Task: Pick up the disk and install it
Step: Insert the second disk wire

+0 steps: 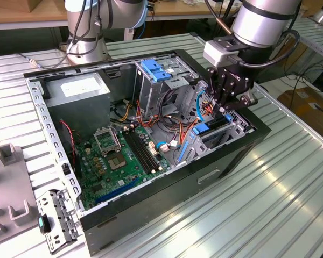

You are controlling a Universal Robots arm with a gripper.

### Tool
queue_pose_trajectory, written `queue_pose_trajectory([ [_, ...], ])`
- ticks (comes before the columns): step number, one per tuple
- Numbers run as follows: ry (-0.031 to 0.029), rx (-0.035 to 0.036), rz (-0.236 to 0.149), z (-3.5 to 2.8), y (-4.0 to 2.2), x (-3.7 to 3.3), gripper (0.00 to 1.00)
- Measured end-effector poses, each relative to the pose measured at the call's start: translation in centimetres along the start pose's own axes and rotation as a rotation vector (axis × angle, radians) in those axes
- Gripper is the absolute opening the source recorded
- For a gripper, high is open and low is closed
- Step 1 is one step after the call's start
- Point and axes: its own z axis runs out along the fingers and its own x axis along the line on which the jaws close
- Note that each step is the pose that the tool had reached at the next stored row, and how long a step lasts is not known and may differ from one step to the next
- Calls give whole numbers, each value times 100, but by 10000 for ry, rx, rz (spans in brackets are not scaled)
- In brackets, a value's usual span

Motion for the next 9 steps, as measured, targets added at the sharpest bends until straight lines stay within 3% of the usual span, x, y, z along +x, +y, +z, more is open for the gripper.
queue_pose_trajectory([
  [5, -22, -1, 1, -63, 0, 4, 11],
  [9, -50, -3, 2, -189, -2, 12, 11],
])
